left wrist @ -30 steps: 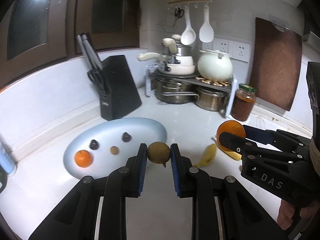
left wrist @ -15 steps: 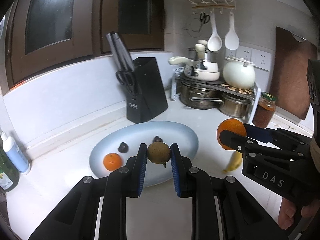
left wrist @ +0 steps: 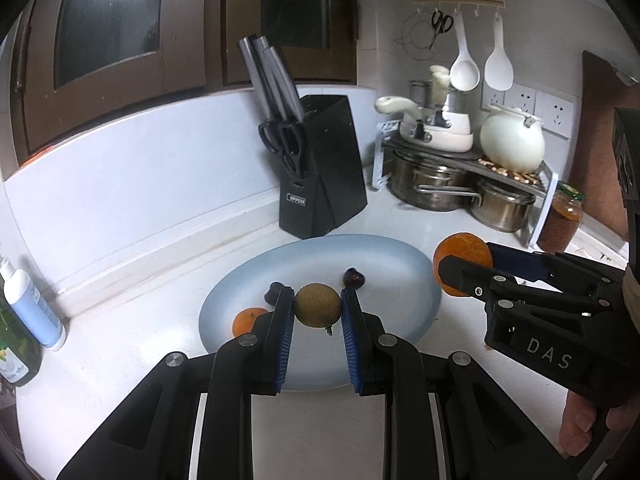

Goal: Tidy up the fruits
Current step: 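Carry the brown fruit in the left gripper to the plate while the right gripper carries the orange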

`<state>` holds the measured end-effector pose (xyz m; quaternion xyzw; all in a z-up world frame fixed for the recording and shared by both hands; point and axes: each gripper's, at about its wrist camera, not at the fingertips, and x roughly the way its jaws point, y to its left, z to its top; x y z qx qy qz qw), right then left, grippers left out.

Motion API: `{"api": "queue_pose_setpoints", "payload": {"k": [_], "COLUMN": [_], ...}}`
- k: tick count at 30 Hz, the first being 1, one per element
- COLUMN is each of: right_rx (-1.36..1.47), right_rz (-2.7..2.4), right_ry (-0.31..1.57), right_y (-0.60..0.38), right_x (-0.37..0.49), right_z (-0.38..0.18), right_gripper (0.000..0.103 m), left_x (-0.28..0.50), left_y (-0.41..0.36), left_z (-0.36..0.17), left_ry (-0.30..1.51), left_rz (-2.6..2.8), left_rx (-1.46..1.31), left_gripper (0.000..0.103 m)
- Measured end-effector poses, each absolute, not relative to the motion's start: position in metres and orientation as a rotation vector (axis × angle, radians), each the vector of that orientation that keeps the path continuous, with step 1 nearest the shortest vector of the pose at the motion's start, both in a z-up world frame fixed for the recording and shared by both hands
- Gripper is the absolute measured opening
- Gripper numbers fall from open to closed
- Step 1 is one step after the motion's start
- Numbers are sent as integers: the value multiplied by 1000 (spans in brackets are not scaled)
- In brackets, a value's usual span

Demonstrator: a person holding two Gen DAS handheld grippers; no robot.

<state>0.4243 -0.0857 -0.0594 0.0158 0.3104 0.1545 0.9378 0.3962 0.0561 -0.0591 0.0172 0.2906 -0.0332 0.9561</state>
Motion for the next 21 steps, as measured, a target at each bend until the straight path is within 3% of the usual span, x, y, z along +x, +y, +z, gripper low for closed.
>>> {"api": "queue_pose_setpoints", "payload": {"k": [21], "right_rx": [-10], "right_rz": [358], "right_ry": [789], "right_y": [-55], "right_x": [484], "right_z": [-116], "right_gripper": [47], "left_x": [445], "left_y": [76], "left_z": [-122], "left_ry": [742], "left_rz": [-60], "left_rx": [29], "left_gripper": [24]}}
